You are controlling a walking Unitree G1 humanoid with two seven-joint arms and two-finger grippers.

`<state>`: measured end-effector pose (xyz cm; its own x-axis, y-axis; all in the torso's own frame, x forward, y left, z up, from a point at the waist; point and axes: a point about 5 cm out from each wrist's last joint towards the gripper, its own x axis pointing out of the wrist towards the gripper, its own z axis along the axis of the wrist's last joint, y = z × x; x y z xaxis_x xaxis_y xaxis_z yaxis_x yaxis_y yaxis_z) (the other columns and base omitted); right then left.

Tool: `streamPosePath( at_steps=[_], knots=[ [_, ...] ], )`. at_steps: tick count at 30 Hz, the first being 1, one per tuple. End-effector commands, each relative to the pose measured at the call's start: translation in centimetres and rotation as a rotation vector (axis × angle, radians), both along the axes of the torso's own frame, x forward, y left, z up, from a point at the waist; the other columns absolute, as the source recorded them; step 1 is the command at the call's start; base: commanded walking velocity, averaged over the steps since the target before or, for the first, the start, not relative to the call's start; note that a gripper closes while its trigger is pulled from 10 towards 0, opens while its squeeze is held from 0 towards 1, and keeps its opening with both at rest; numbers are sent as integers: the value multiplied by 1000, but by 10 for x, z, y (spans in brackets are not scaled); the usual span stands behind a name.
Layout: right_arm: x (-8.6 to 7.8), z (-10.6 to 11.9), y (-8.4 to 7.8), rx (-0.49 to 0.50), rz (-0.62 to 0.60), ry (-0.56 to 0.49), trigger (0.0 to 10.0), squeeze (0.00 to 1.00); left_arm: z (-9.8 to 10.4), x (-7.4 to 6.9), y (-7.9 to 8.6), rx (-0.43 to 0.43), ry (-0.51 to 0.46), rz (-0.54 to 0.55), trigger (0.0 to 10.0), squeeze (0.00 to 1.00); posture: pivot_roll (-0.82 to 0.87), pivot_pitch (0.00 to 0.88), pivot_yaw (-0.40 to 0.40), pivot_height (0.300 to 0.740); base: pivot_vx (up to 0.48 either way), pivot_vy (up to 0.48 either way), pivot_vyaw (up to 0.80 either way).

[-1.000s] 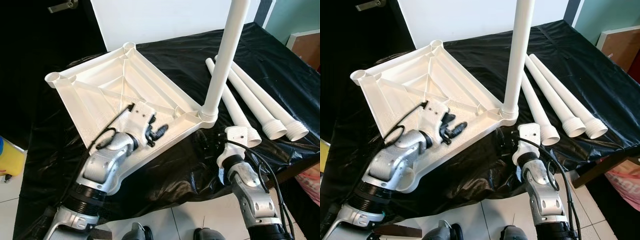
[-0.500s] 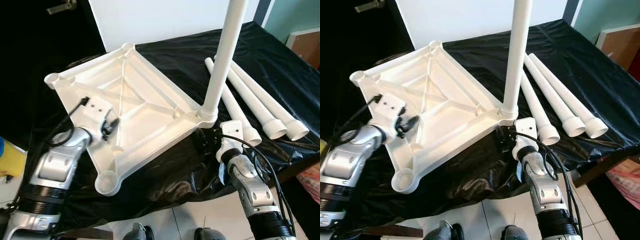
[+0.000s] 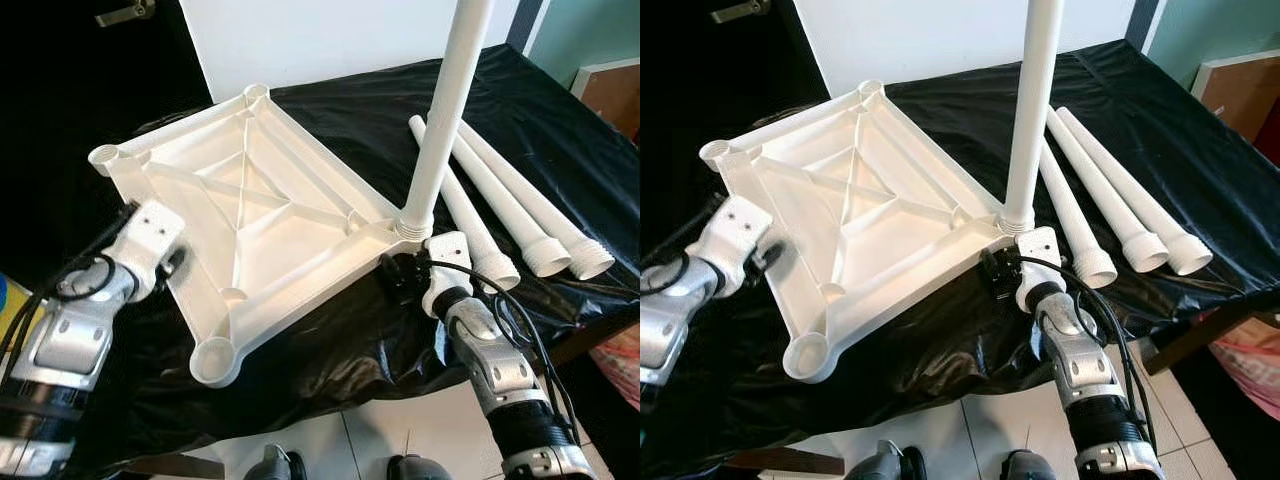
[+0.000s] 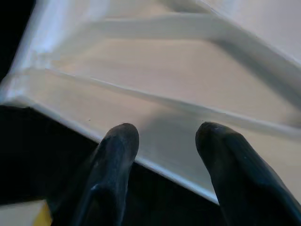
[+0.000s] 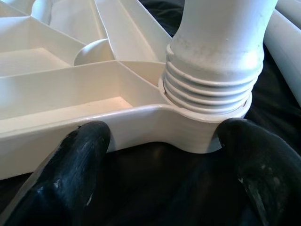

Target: Building children table

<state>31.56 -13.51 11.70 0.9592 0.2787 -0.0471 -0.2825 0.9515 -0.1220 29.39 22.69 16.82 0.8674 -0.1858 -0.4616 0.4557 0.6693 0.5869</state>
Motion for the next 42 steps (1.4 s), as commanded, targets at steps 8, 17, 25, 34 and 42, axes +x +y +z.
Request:
streamPosePath(
  at_steps=[8,17,25,34,42],
  knots=[
    [3,-6,3,-9,26,27,10000,0,-20,-23,-26,-2,166,-235,10000,0,-34,117,50,740,0,0,0],
    [14,-9,8,25,60,26,10000,0,-27,-52,-66,-113,310,-505,10000,0,-38,112,55,740,0,0,0],
    [26,-5,27,57,162,16,10000,0,-27,-58,-88,-171,331,-585,10000,0,-30,86,54,740,0,0,0],
    [37,0,27,47,136,-6,10000,0,-25,-57,-111,-238,295,-615,10000,0,-25,73,46,740,0,0,0],
    [39,2,-3,0,22,-42,10000,0,-12,-30,-99,-212,124,-471,10000,0,-26,71,41,740,0,0,0]
  ],
)
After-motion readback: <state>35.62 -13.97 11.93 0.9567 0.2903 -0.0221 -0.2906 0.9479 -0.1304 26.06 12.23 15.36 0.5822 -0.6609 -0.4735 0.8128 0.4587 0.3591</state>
